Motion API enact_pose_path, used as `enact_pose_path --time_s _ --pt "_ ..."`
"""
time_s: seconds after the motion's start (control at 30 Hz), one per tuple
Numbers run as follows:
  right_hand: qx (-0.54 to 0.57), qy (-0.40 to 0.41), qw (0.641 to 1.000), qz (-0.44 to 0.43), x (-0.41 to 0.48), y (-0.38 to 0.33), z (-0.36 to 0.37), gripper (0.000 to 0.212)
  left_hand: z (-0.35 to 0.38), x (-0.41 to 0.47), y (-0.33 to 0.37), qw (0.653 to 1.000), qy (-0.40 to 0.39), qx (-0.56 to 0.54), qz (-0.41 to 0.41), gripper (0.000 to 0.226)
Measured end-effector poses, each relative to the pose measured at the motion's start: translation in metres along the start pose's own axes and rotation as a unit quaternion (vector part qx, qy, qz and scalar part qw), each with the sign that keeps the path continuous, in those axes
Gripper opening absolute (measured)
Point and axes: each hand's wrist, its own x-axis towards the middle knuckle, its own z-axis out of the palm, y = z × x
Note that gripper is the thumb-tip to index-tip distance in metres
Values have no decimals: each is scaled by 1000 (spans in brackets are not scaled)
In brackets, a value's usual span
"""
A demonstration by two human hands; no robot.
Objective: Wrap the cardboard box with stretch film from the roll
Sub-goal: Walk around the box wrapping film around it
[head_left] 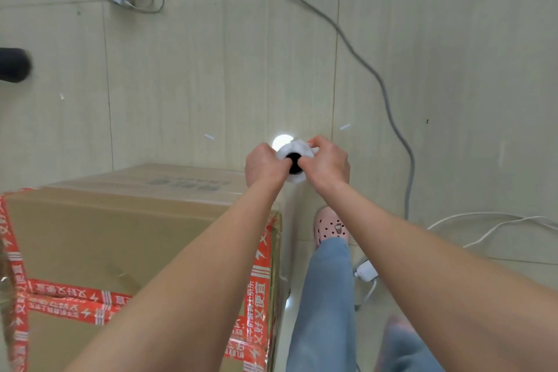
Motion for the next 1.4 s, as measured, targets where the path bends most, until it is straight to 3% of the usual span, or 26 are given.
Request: enact_pose_path --time_s 0.1,0.2,0.33,0.5,0.67,0.83,0.9,1.07,1.17,1.3,1.4 --pt "-17 0 1000 -7 2 -6 -4 24 -4 2 7 988 -6 118 102 17" --pt "-42 -6 999 -6 4 -7 -7 23 -2 4 15 950 4 214 229 20" --pt "-49 -14 999 -1 6 -6 -9 20 -4 8 24 923 -12 271 272 18" --pt "-104 -22 994 -34 12 -17 -11 24 -6 15 26 959 -3 189 209 12" --pt "-141 -31 985 -97 28 -47 -11 27 -18 28 22 995 49 31 76 7" --pt "-167 -84 977 -101 38 -67 -4 35 -24 26 17 979 94 -143 -112 16" --pt "-161 -99 977 -98 42 -74 -1 35 -30 30 16 984 76 -108 -118 23" --pt "-192 -129 967 -107 49 -81 2 30 -44 44 21 995 59 68 32 24" --pt "-214 -145 959 -119 54 -88 6 29 -51 54 21 990 44 112 68 19" --pt "-285 -158 925 -195 63 -112 15 35 -59 62 14 996 81 -3 -31 7" --pt "-316 -162 905 -235 68 -132 25 34 -61 66 10 978 117 -120 -127 6"
